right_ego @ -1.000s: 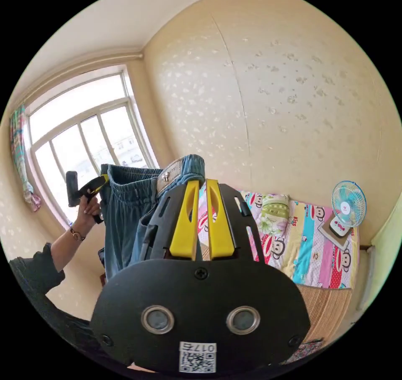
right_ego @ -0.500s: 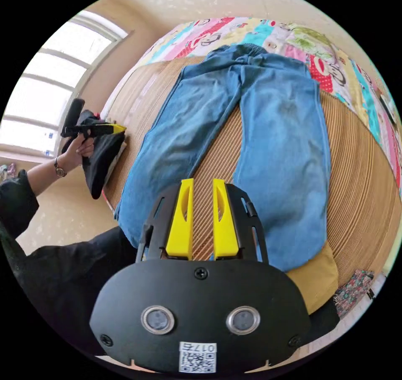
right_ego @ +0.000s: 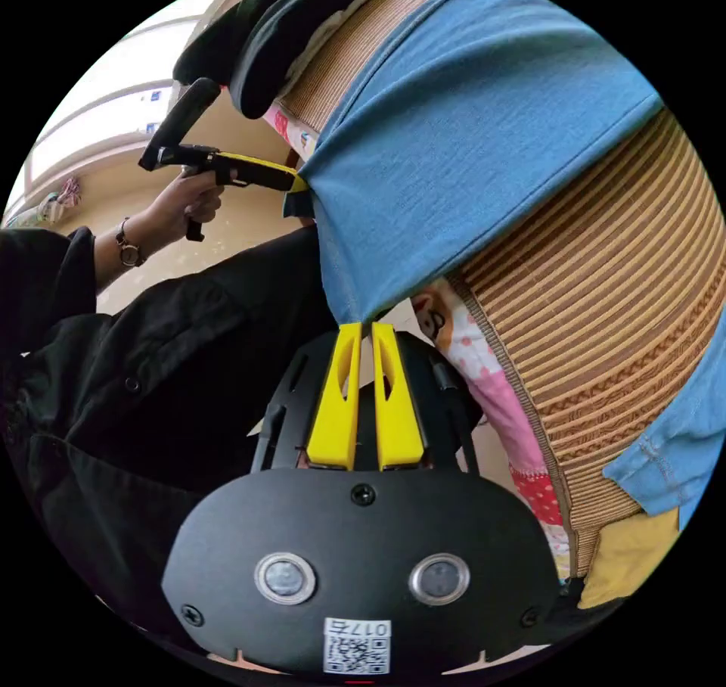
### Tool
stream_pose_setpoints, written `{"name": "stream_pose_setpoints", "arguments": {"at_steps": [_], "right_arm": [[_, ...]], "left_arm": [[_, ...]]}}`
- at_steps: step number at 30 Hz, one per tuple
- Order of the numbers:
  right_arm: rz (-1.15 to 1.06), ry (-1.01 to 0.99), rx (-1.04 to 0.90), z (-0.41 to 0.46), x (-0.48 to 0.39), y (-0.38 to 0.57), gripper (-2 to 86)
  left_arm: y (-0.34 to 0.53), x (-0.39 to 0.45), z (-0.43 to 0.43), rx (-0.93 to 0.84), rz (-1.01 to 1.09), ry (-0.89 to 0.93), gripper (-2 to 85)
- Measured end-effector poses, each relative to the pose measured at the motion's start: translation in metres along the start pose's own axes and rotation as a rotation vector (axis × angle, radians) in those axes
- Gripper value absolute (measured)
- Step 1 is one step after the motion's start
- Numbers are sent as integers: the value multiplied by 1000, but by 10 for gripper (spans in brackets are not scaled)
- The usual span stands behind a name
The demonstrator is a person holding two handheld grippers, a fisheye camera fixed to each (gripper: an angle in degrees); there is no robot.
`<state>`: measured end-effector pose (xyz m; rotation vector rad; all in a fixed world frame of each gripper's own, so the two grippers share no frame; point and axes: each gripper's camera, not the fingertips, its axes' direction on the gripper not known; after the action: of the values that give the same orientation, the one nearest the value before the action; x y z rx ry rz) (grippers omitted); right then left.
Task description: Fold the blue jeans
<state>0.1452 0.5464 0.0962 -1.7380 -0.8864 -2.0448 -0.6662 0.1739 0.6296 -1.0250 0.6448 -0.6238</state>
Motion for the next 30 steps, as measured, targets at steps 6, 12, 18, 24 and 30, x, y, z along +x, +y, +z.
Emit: {"name": "stream_pose_setpoints", "arguments": {"at_steps": [6,12,18,24,30], "right_arm": [[434,273,473,-123,63,139,80],[709,360,583,-163,137,227,108],[624,458,549,-139,85,263,44],[564,295,806,-134,-33,375,29],[340,331,790,-127,-130,385,27]], "left_arm": [[78,-29,-61,252,-202,24,99],[80,47,-86,376,-44,91,89],[71,153,-93,352,214,288,86],[91,237,-117,325,441,512,112],[92,344,-126,118,608,581,181]]}}
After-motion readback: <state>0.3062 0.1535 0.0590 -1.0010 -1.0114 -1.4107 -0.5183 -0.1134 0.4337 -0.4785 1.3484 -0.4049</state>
